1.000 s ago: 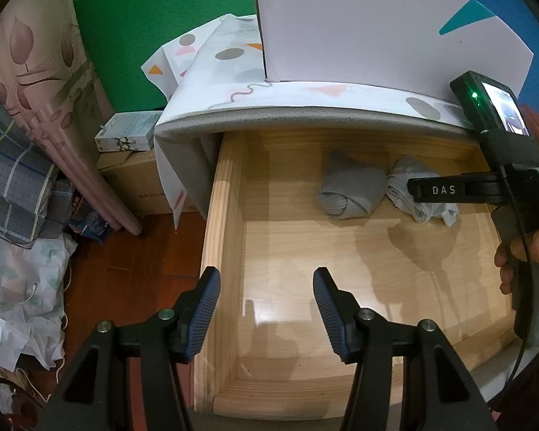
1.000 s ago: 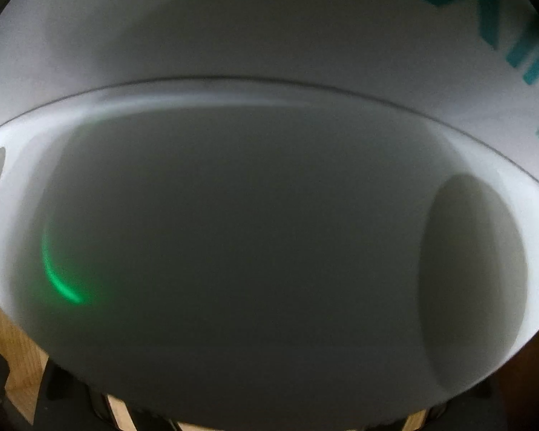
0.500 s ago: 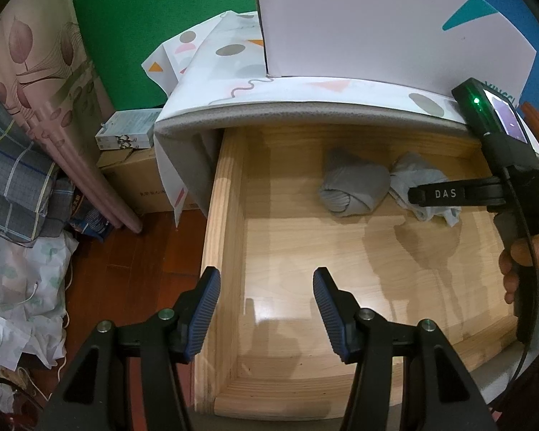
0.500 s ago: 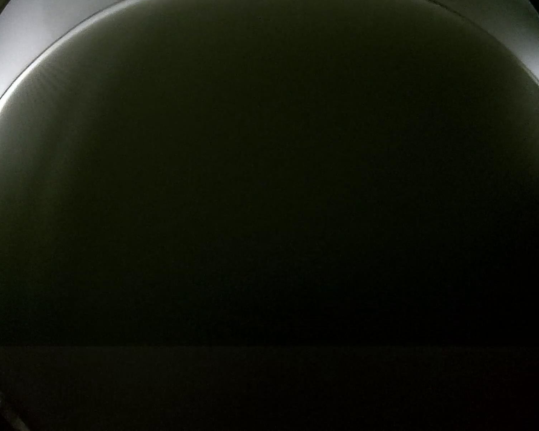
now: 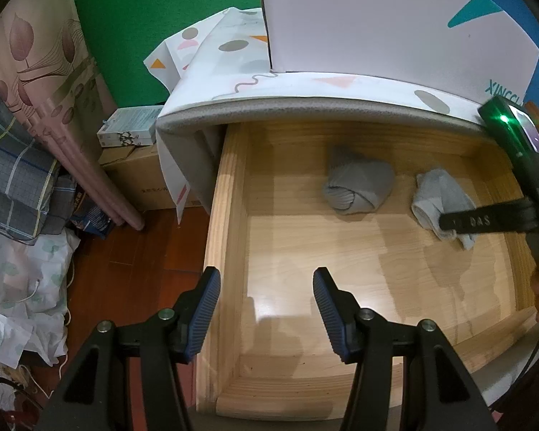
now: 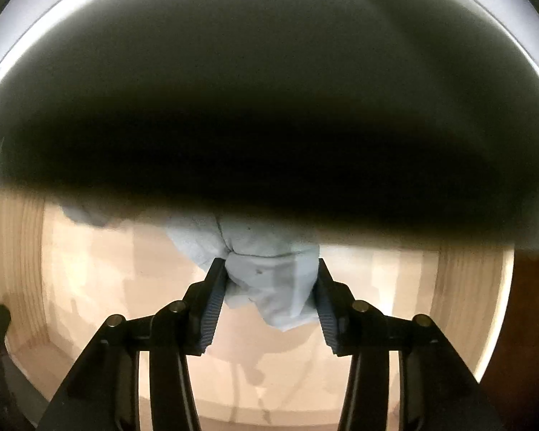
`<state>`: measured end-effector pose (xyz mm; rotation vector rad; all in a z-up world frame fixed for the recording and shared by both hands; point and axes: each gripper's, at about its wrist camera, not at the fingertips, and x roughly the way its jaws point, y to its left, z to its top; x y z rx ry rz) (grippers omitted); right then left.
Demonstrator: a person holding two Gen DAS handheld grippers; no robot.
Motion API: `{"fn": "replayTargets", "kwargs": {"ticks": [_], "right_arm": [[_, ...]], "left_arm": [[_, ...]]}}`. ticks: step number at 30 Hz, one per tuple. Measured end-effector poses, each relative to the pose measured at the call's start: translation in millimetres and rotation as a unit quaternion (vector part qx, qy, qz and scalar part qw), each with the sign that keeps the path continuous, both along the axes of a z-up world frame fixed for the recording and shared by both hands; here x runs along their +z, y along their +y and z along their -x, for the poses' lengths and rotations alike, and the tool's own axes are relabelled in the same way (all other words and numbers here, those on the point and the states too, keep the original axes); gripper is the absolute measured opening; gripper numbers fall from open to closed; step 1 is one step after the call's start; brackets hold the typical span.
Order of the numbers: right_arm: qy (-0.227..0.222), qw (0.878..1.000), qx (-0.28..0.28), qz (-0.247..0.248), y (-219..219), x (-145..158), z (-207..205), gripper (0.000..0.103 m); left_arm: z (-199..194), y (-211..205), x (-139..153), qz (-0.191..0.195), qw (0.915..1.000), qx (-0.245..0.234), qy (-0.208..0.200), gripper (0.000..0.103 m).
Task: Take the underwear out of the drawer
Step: 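Grasp the pale blue underwear with the right gripper and lift it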
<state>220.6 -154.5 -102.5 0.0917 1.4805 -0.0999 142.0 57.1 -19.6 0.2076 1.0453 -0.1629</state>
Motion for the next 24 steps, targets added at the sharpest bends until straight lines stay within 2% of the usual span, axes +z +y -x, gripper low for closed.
{"fn": "replayTargets", "kwargs": {"ticks": [9, 13, 16, 18, 20, 22, 24], "right_arm": [[0.046, 0.999, 0.008, -0.008, -9, -5, 29, 0.043], [0.072, 0.997, 0.013, -0.012, -12, -8, 4, 0.043], [0.087, 0.996, 0.023, -0.012, -14, -10, 9, 0.043], [0.094, 0.995, 0.023, -0.015, -41, -6, -3, 0.043], [0.100, 0.995, 0.025, -0.015, -49, -7, 3, 0.043], [0.107, 0.994, 0.026, -0.016, -41, -8, -17, 0.043], [0.113, 0.993, 0.028, -0.016, -37, -6, -18, 0.043]], "left_arm": [[0, 0, -2, -0.006, 1.0000, 0.001, 0.004, 0.055], [-1, -1, -3, -0.009, 0.9999, 0.002, 0.005, 0.055], [0, -1, -3, -0.008, 1.0000, 0.001, 0.004, 0.055], [0, 0, -2, -0.006, 1.0000, 0.000, 0.000, 0.055], [0, -1, -2, -0.007, 1.0000, 0.000, -0.002, 0.055], [1, -2, -3, -0.010, 0.9999, -0.002, -0.002, 0.055], [1, -4, -2, -0.014, 0.9999, -0.005, -0.003, 0.055]]}}
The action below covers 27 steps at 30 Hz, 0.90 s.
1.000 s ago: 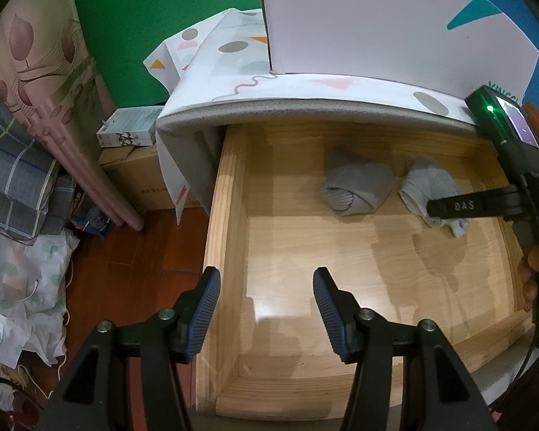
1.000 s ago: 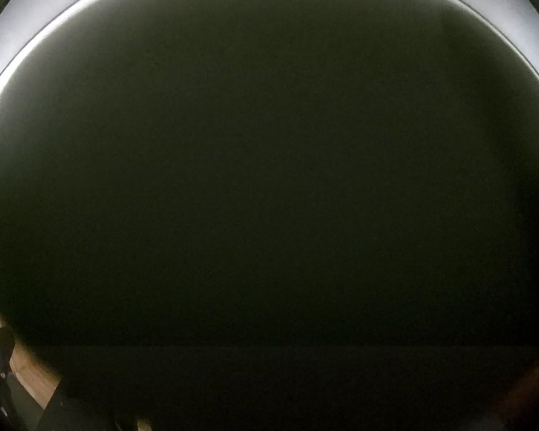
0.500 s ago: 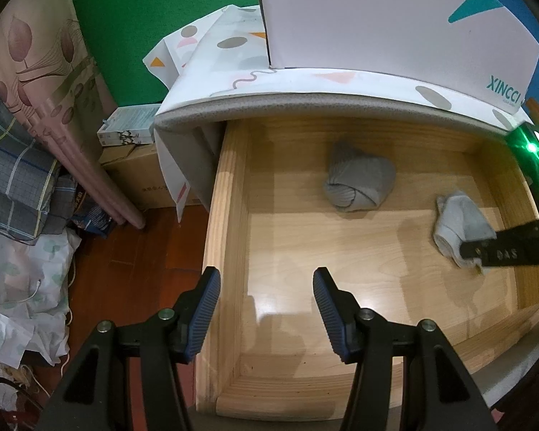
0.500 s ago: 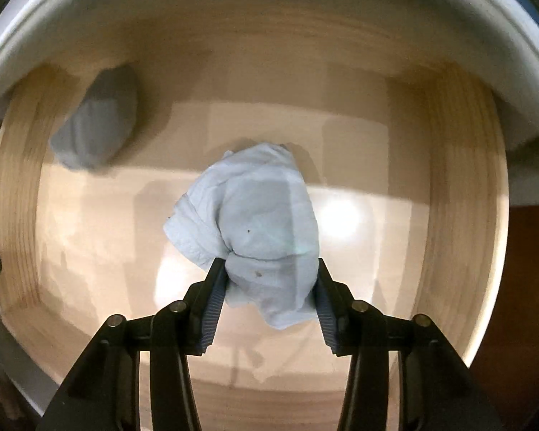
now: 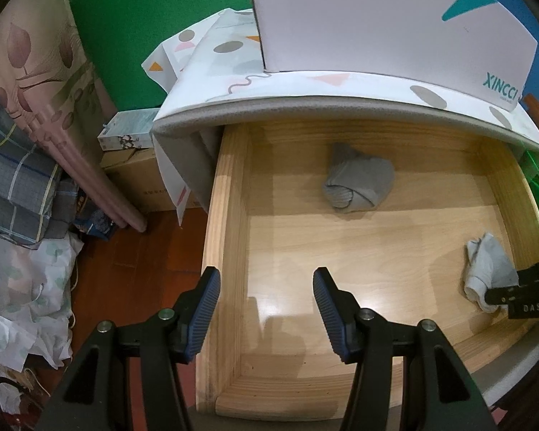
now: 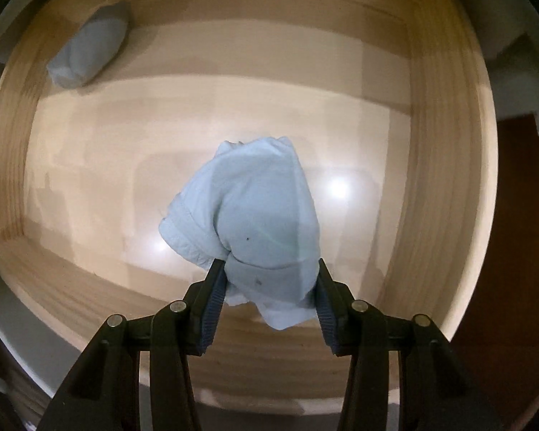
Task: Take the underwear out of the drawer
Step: 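Grasp the pale blue underwear with the right gripper and lift it, then grasp the grey sock with the left gripper while the right gripper holds the pale blue underwear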
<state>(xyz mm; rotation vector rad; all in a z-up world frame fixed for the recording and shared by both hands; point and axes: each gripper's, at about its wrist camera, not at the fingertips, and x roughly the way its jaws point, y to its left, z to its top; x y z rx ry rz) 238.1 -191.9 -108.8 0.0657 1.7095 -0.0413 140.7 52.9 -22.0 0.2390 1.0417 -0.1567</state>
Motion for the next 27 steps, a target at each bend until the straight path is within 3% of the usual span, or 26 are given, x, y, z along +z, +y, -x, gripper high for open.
{"fn": "replayTargets", "kwargs": {"ticks": [7, 8, 13, 17, 22, 27], "right_arm": [[0.022, 1.000, 0.012, 0.001, 4, 9, -21, 0.043], [0.023, 1.000, 0.012, -0.001, 7, 21, -20, 0.043], [0.016, 1.000, -0.009, -0.015, 3, 24, -17, 0.043], [0.011, 0.999, -0.020, -0.024, -2, 26, -20, 0.044], [0.009, 0.999, -0.029, -0.033, -3, 27, -23, 0.044], [0.010, 0.999, -0.028, -0.034, -17, 28, -14, 0.044]], "left_arm": [[-2, -3, 1, 0.008, 0.9999, -0.009, 0.010, 0.055], [-3, -4, 0, 0.012, 0.9998, -0.012, 0.014, 0.055], [-10, -13, 3, -0.002, 0.9998, -0.016, 0.011, 0.055], [-20, -29, 8, -0.002, 0.9991, -0.040, 0.010, 0.055], [-34, -52, 10, 0.035, 0.9967, -0.073, 0.006, 0.055], [-47, -77, -4, 0.011, 0.9945, -0.103, 0.015, 0.055]]}}
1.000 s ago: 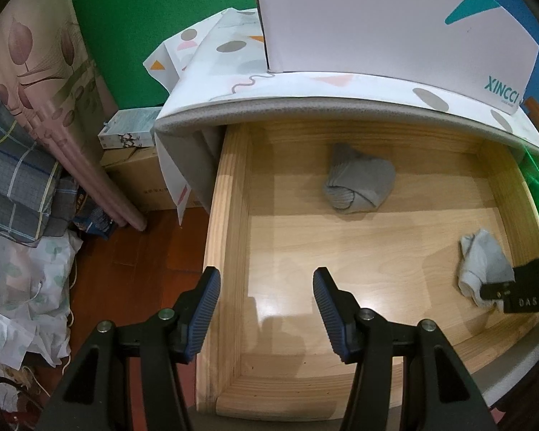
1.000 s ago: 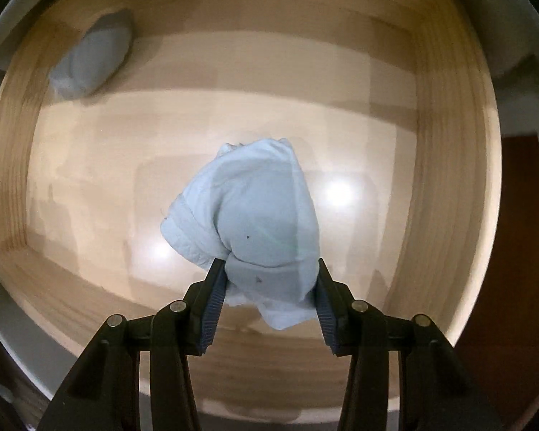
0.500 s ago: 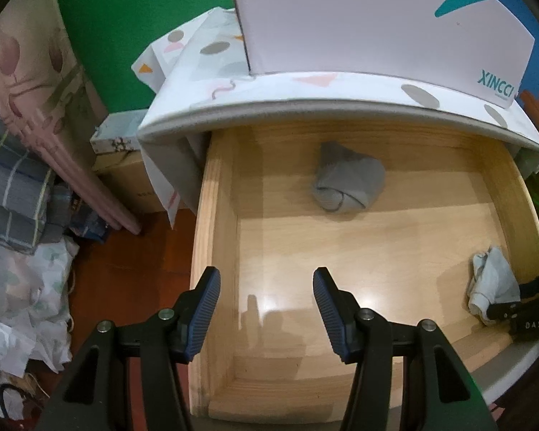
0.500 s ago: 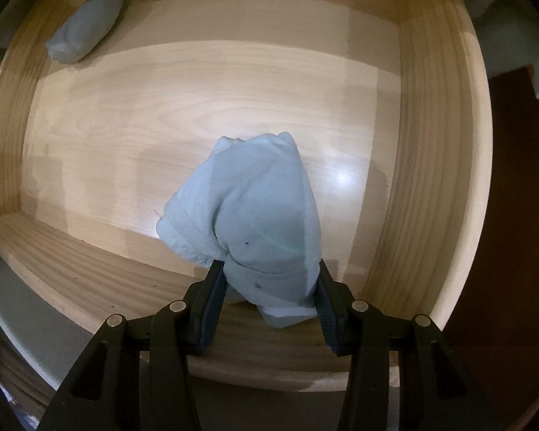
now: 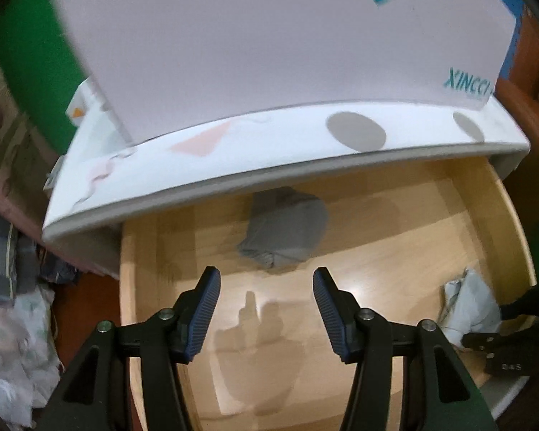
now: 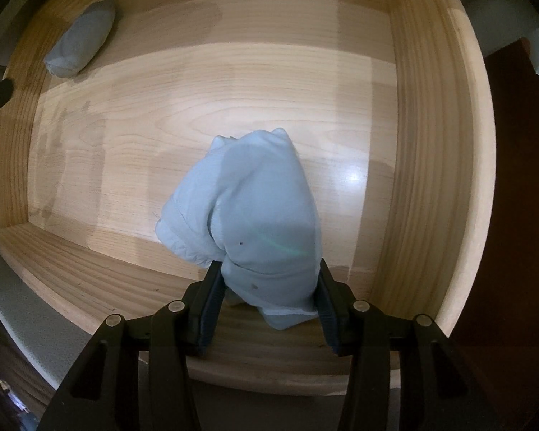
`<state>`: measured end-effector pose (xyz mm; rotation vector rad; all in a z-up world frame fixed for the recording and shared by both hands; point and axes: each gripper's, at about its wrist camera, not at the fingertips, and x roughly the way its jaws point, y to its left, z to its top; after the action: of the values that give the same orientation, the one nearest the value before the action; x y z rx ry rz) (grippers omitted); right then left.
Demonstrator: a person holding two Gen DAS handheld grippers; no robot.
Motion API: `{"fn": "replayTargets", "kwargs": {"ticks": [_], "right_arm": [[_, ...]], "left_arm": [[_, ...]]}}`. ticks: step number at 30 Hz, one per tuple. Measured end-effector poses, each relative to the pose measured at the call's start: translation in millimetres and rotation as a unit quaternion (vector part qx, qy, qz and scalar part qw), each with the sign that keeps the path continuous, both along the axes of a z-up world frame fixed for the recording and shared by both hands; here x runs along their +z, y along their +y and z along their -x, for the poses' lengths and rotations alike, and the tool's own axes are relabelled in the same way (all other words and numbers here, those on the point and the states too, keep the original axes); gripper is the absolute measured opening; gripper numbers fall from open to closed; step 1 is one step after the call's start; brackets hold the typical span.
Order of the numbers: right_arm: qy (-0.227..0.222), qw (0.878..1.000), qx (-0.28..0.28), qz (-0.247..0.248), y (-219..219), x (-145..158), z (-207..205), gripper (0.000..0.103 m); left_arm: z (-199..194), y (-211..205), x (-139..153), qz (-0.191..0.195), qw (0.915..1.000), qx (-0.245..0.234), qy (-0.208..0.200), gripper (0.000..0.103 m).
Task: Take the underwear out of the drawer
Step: 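Grasp the grey sock with the left gripper while the right gripper holds the pale blue underwear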
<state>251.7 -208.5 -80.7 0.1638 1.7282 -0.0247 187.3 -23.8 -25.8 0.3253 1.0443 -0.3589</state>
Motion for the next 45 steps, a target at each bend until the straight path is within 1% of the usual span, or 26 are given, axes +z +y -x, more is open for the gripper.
{"fn": "replayTargets", "kwargs": {"ticks": [7, 8, 9, 11, 12, 13, 14, 15, 19, 21, 26, 33, 35, 38, 40, 42, 45], "right_arm": [[0.000, 1.000, -0.001, 0.000, -2, 1, 0, 0.044], [0.000, 1.000, -0.001, 0.000, -14, 4, 24, 0.044], [0.000, 1.000, -0.001, 0.000, -22, 7, 39, 0.044], [0.001, 1.000, -0.001, -0.001, -21, 8, 37, 0.044], [0.001, 1.000, 0.000, -0.001, -24, 10, 47, 0.044], [0.002, 1.000, 0.000, 0.000, -24, 10, 46, 0.044], [0.002, 1.000, 0.000, -0.001, -28, 1, 51, 0.044], [0.002, 1.000, 0.000, -0.001, -28, 6, 51, 0.044], [0.003, 1.000, 0.001, -0.001, -29, 5, 52, 0.044], [0.003, 1.000, 0.002, -0.001, -29, -5, 55, 0.044], [0.004, 1.000, 0.002, -0.001, -31, -2, 57, 0.044], [0.004, 1.000, 0.002, -0.001, -31, -2, 59, 0.045], [0.005, 1.000, 0.002, -0.001, -31, -2, 60, 0.044], [0.004, 1.000, 0.002, -0.001, -31, -1, 61, 0.045], [0.004, 1.000, 0.002, -0.001, -31, -1, 61, 0.045], [0.005, 1.000, 0.002, -0.001, -31, -1, 61, 0.045], [0.004, 1.000, 0.002, -0.001, -31, -1, 62, 0.045]], "left_arm": [[-16, -15, -15, -0.002, 0.9994, -0.019, 0.028, 0.055], [-18, -16, -17, 0.000, 0.9991, -0.021, 0.037, 0.055], [-21, -17, -19, 0.003, 0.9988, -0.024, 0.043, 0.055], [-25, -21, -21, 0.001, 0.9984, -0.026, 0.051, 0.055], [-27, -23, -22, -0.003, 0.9983, -0.024, 0.052, 0.055], [-29, -25, -23, -0.003, 0.9981, -0.024, 0.056, 0.055], [-32, -25, -25, -0.002, 0.9979, -0.022, 0.061, 0.055], [-35, -26, -27, -0.001, 0.9975, -0.019, 0.067, 0.055], [-45, -28, -31, 0.005, 0.9968, -0.003, 0.080, 0.055], [-50, -28, -34, 0.010, 0.9962, 0.006, 0.087, 0.055], [-57, -32, -40, 0.012, 0.9961, 0.024, 0.084, 0.055], [-67, -39, -47, 0.011, 0.9948, 0.048, 0.089, 0.059], [-70, -39, -49, 0.017, 0.9938, 0.057, 0.094, 0.059], [-72, -35, -49, 0.039, 0.9915, 0.074, 0.099, 0.059], [-75, -30, -51, 0.052, 0.9885, 0.086, 0.113, 0.057], [-77, -27, -57, 0.049, 0.9859, 0.098, 0.127, 0.051], [-78, -26, -60, 0.041, 0.9845, 0.104, 0.135, 0.045]]}}
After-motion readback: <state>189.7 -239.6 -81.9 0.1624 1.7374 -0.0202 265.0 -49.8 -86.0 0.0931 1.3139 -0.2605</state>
